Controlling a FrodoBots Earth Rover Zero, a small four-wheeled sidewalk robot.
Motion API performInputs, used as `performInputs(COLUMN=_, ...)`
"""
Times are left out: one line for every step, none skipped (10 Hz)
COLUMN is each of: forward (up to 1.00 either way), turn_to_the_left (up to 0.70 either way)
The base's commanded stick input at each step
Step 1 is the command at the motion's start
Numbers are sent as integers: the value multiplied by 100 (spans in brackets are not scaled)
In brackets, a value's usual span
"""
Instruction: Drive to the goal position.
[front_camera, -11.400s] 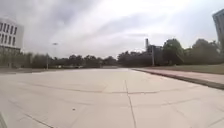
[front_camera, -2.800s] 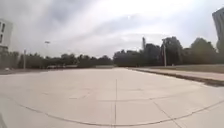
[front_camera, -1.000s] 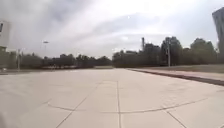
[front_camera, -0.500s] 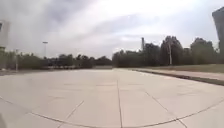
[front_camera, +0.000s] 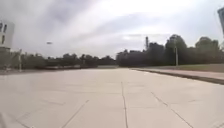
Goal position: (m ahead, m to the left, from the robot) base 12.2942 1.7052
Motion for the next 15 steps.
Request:
performInputs(forward=70, turn_to_the_left=14)
performInputs(forward=70, turn_to_the_left=15)
performInputs(forward=70, turn_to_the_left=13)
performInputs(forward=70, turn_to_the_left=13)
performInputs(forward=70, turn_to_the_left=13)
performInputs(forward=70, turn_to_the_left=13)
performInputs(forward=70, turn_to_the_left=13)
performInputs(forward=70, turn_to_the_left=13)
performInputs(forward=70, turn_to_the_left=13)
performInputs(forward=70, turn_to_the_left=13)
performInputs(forward=70, turn_to_the_left=14)
performInputs(forward=70, turn_to_the_left=13)
performInputs(forward=70, turn_to_the_left=13)
performInputs(forward=70, turn_to_the_left=14)
performInputs(forward=70, turn_to_the_left=13)
